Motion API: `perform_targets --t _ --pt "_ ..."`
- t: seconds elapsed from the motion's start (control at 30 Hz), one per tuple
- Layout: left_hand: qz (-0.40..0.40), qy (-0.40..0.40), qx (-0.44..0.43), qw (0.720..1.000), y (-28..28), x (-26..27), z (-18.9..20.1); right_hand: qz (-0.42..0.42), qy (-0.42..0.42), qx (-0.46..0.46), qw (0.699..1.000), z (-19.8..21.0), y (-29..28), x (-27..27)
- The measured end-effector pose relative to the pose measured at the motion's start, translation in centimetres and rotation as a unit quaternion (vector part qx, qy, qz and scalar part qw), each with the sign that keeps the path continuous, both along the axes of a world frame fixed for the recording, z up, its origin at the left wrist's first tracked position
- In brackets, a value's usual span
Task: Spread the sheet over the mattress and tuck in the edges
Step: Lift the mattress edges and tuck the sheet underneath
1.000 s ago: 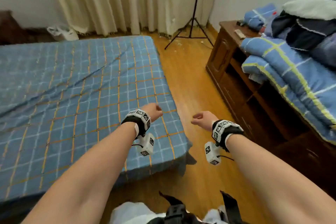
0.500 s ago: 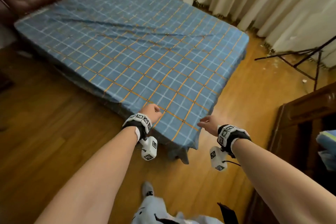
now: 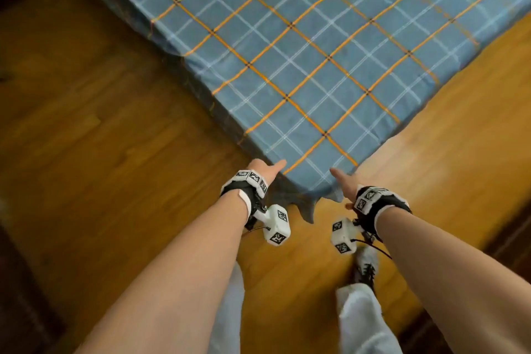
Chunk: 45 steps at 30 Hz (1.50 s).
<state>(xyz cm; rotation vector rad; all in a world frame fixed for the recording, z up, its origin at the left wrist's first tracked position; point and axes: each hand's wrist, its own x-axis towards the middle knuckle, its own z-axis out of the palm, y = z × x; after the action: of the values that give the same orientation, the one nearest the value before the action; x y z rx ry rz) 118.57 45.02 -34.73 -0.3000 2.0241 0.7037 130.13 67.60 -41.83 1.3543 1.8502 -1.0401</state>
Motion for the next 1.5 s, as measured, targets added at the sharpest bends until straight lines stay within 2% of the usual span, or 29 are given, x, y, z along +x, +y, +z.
perform_targets --t 0.03,0.13,0.27,0.33,0.4,0.57,0.73,0.87,0.97,1.03,1.07,1.13,1.2,1.23,1.27,1.4,1.43,1.5 --pt "0.028 -0.011 0.001 1.0 0.5 1.4 -2.5 -0.026 0.0 -0.024 0.999 -2.5 0.3 0.7" --pt "0.104 -0.009 0.062 0.993 2.7 5.2 -6.9 -0.092 0.066 -0.087 0.99 -4.9 0.2 2.3" --pt "0.164 0.058 0.106 0.979 3.8 7.0 -8.4 -0.082 0.172 -0.042 0.981 -5.3 0.6 3.0" --pt "0.171 0.064 0.12 0.976 3.6 7.2 -8.0 -0.058 0.191 -0.037 0.979 -4.8 0.7 3.4" --pt "0.157 0.072 0.124 0.977 3.6 7.2 -7.2 -0.073 0.199 -0.053 0.976 -3.8 0.8 3.5" --pt "0.106 0.059 0.087 0.989 2.7 9.2 -5.8 -0.054 0.174 -0.074 0.98 -2.2 -0.8 6.2" --pt "0.094 0.043 0.046 0.994 1.5 9.7 -7.2 -0.04 0.127 -0.078 0.988 -3.0 -2.4 6.4" --pt "0.133 0.03 0.037 0.99 1.7 9.8 -9.7 -0.016 0.063 -0.144 0.987 -4.9 -2.3 6.1" --pt "0.196 0.004 0.062 0.979 1.9 10.5 -11.4 -0.066 0.062 -0.094 0.991 -6.7 -1.6 7.1" --pt "0.265 -0.014 0.113 0.957 2.0 10.8 -13.2 -0.13 0.104 -0.05 0.985 -8.0 -0.8 7.3" --pt "0.312 -0.031 0.149 0.938 2.1 11.0 -14.0 -0.159 0.13 -0.056 0.977 -8.5 -0.4 7.2" --pt "0.417 -0.079 0.234 0.875 2.5 11.3 -15.4 -0.23 0.185 -0.129 0.947 -9.6 -0.2 6.6" --pt "0.502 -0.126 0.291 0.805 3.0 11.3 -16.9 -0.307 0.221 -0.241 0.894 -10.8 -0.5 6.1" --pt "0.522 -0.146 0.307 0.783 3.3 11.2 -17.6 -0.325 0.227 -0.283 0.873 -11.4 -0.7 6.0" --pt "0.532 -0.161 0.317 0.768 3.5 11.2 -18.4 -0.336 0.226 -0.308 0.861 -11.9 -0.9 6.0" --pt "0.543 -0.185 0.328 0.751 3.1 10.8 -20.8 -0.369 0.241 -0.383 0.812 -14.0 -1.1 6.3" --pt "0.537 -0.188 0.335 0.751 2.8 10.7 -21.0 -0.367 0.245 -0.395 0.806 -14.2 -1.1 6.3" --pt "0.525 -0.195 0.351 0.751 2.5 10.4 -21.3 -0.33 0.25 -0.399 0.818 -14.5 -0.7 6.7"
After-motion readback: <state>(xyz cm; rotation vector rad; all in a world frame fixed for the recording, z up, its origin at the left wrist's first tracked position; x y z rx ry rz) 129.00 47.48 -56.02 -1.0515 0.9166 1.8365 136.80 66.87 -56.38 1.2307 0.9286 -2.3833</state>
